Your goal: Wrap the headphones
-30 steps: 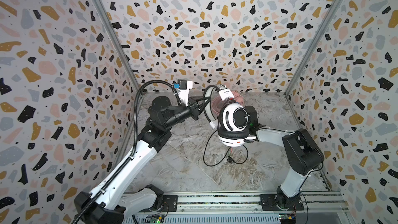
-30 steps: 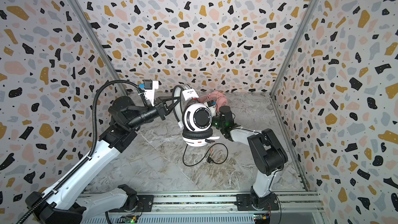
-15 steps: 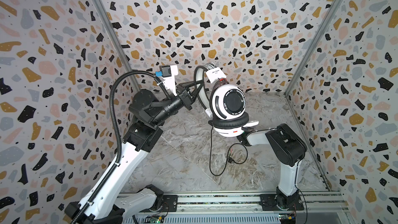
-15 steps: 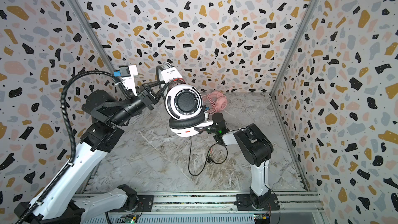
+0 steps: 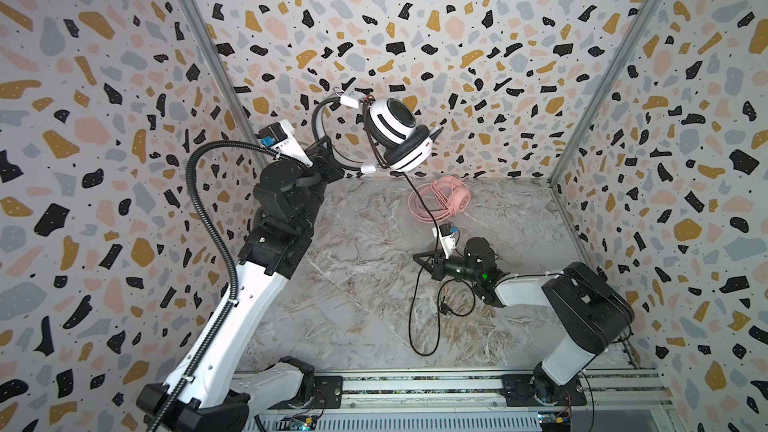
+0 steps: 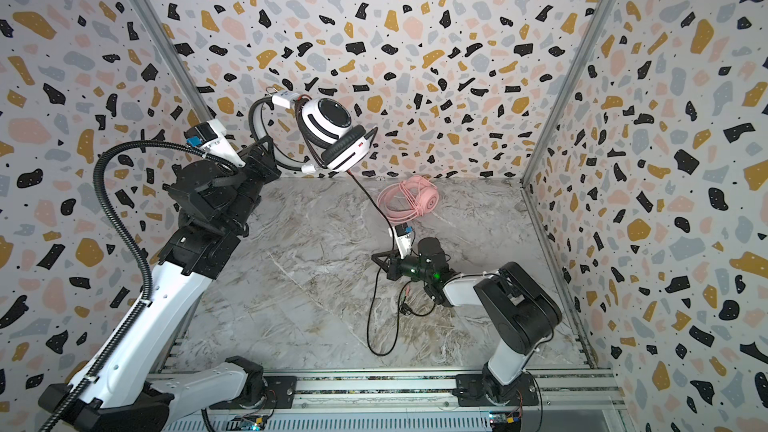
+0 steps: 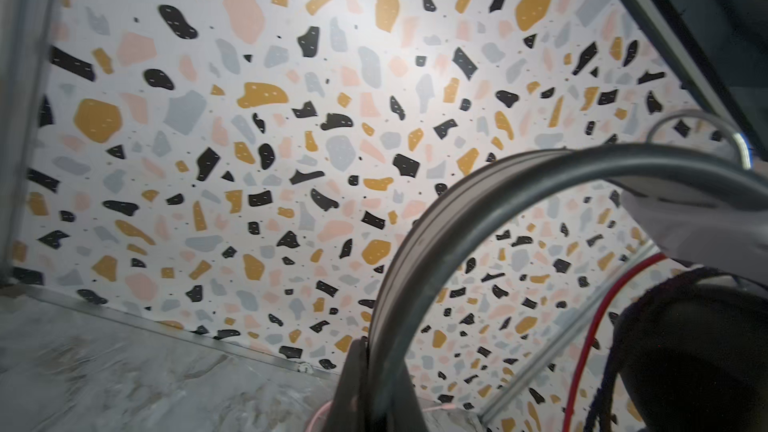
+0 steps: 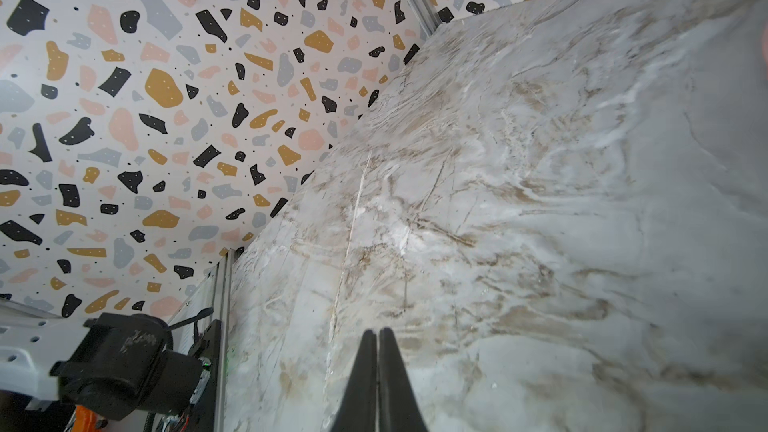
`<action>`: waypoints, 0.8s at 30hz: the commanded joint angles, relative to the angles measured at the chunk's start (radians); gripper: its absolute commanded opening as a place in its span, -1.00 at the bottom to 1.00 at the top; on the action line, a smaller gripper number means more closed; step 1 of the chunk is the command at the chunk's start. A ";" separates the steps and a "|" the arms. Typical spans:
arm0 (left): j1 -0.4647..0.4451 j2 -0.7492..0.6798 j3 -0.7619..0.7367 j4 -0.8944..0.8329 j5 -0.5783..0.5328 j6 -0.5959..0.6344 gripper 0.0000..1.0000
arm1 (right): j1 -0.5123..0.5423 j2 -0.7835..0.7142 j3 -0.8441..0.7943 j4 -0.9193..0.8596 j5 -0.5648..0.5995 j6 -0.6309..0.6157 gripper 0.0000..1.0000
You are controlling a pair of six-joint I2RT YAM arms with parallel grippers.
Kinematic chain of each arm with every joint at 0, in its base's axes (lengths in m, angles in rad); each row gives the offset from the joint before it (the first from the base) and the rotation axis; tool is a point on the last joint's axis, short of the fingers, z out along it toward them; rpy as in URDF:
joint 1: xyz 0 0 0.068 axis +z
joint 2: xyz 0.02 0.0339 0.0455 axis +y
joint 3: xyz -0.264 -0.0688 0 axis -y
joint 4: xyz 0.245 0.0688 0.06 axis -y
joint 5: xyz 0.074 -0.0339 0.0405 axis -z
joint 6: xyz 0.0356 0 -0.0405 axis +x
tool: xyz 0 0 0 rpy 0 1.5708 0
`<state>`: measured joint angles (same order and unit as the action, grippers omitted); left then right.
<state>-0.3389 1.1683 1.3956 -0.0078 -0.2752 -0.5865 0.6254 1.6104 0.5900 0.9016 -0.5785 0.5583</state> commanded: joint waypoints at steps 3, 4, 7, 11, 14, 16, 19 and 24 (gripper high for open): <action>0.052 0.012 -0.059 0.171 -0.299 0.004 -1.00 | 0.042 -0.207 -0.105 -0.212 0.086 -0.081 -1.00; 0.060 0.019 -0.078 0.189 -0.348 0.005 -1.00 | 0.054 -0.251 -0.113 -0.253 0.102 -0.095 -1.00; 0.080 0.046 -0.118 0.232 -0.488 -0.010 -1.00 | 0.112 -0.376 -0.105 -0.417 0.171 -0.170 -1.00; 0.083 0.105 -0.138 0.246 -0.568 0.053 -1.00 | 0.176 -0.527 -0.045 -0.637 0.286 -0.262 -1.00; 0.083 0.147 -0.172 0.246 -0.582 0.070 -1.00 | 0.181 -0.616 0.021 -0.745 0.342 -0.305 -1.00; 0.069 0.173 -0.190 0.240 -0.557 0.133 -1.00 | 0.183 -0.639 0.091 -0.817 0.399 -0.341 -1.00; -0.012 0.219 -0.201 0.212 -0.614 0.269 -1.00 | 0.183 -0.649 0.192 -0.874 0.513 -0.393 -1.00; -0.160 0.265 -0.214 0.125 -0.591 0.503 -1.00 | 0.153 -0.616 0.320 -0.868 0.592 -0.470 -1.00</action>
<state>-0.4358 1.4494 1.1831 0.0475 -0.8497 -0.2321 0.7952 0.9882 0.8349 0.0830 -0.0757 0.1684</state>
